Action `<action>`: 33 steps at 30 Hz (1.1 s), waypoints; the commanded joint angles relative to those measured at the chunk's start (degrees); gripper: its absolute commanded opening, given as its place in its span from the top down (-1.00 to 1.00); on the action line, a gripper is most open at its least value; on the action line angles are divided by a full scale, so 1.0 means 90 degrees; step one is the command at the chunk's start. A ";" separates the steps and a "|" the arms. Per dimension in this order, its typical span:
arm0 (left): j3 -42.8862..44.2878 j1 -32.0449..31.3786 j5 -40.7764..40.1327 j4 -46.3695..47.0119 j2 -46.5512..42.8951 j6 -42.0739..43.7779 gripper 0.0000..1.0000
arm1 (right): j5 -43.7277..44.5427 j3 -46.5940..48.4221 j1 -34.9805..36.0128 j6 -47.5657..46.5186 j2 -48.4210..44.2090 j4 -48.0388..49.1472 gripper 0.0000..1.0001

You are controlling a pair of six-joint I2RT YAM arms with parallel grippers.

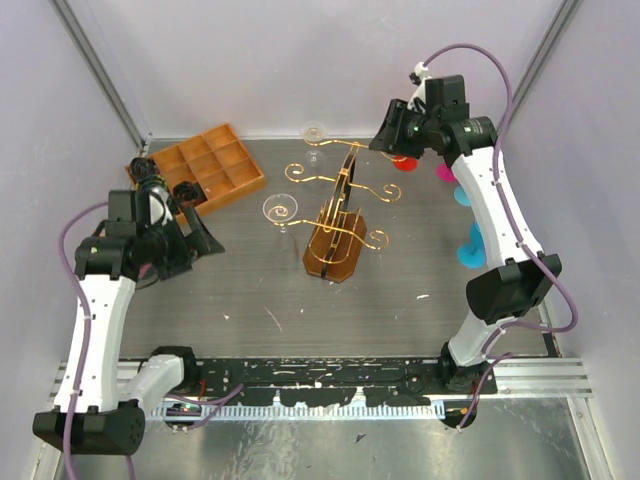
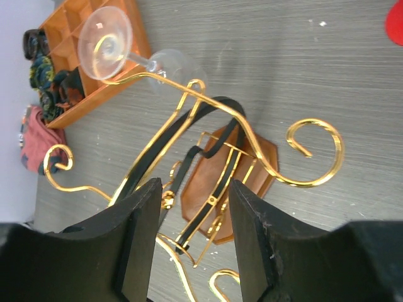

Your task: Take the wine glass off the wine glass rack

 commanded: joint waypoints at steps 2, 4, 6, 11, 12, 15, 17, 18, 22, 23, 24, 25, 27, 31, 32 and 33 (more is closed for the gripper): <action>0.1259 0.0027 0.0132 0.1737 0.0612 -0.0596 -0.94 | -0.0183 0.0195 0.0361 0.0229 -0.0313 0.0538 -0.05; 0.1691 0.0027 0.0240 0.2197 0.1118 -0.0806 -0.86 | -0.0165 0.0145 0.0389 0.0254 -0.0358 0.0572 -0.05; 0.2182 0.0027 0.0386 0.2730 0.1784 -0.1018 -0.81 | -0.0257 0.0152 0.0405 0.0243 -0.0344 0.0591 -0.05; 0.3297 -0.0013 0.1071 0.3778 0.3660 -0.1665 -0.68 | -0.0178 0.0615 0.0406 0.0085 -0.0196 0.0333 -0.05; 0.3634 -0.0074 0.1199 0.3796 0.4038 -0.1683 -0.65 | -0.0204 0.0719 0.0403 0.0060 -0.0170 0.0285 -0.05; 0.4703 -0.0368 0.1351 0.3671 0.5086 -0.1729 -0.62 | -0.0225 0.0866 0.0400 0.0021 -0.0186 0.0238 -0.06; 0.5439 -0.0592 0.1306 0.3537 0.5664 -0.1624 -0.64 | -0.0251 0.0855 0.0396 -0.0001 -0.0275 0.0236 -0.07; 0.5870 -0.0685 0.1280 0.3426 0.5968 -0.1563 -0.65 | -0.0252 0.0819 0.0403 -0.0009 -0.0337 0.0245 -0.07; 0.7512 -0.0977 0.1453 0.3010 0.7138 -0.1532 -0.70 | -0.0116 0.0661 0.0400 -0.0049 -0.0565 0.0238 -0.10; 0.7867 -0.1033 0.1486 0.2927 0.7395 -0.1534 -0.70 | 0.0002 0.0640 0.0388 -0.0083 -0.0595 0.0208 -0.11; 0.7996 -0.1104 0.1512 0.3016 0.7542 -0.1567 -0.70 | 0.0055 0.0627 0.0368 -0.0110 -0.0618 0.0179 -0.12; 0.7989 -0.1154 0.1514 0.3208 0.7623 -0.1645 -0.69 | 0.0055 0.0638 0.0342 -0.0115 -0.0628 0.0138 -0.12; 0.8023 -0.1284 0.1505 0.3316 0.7812 -0.1696 -0.62 | -0.0069 0.0691 0.0305 -0.0132 -0.0651 0.0052 -0.13; 0.8418 -0.1543 0.1349 0.3248 0.8166 -0.1601 -0.56 | -0.0156 0.0714 0.0269 -0.0131 -0.0774 0.0023 -0.13; 0.8507 -0.1590 0.1301 0.3234 0.8251 -0.1602 -0.55 | -0.0168 0.0712 0.0260 -0.0137 -0.0810 0.0011 -0.13; 0.8596 -0.1644 0.1242 0.3226 0.8333 -0.1586 -0.54 | -0.0190 0.0716 0.0235 -0.0153 -0.0844 -0.0017 -0.13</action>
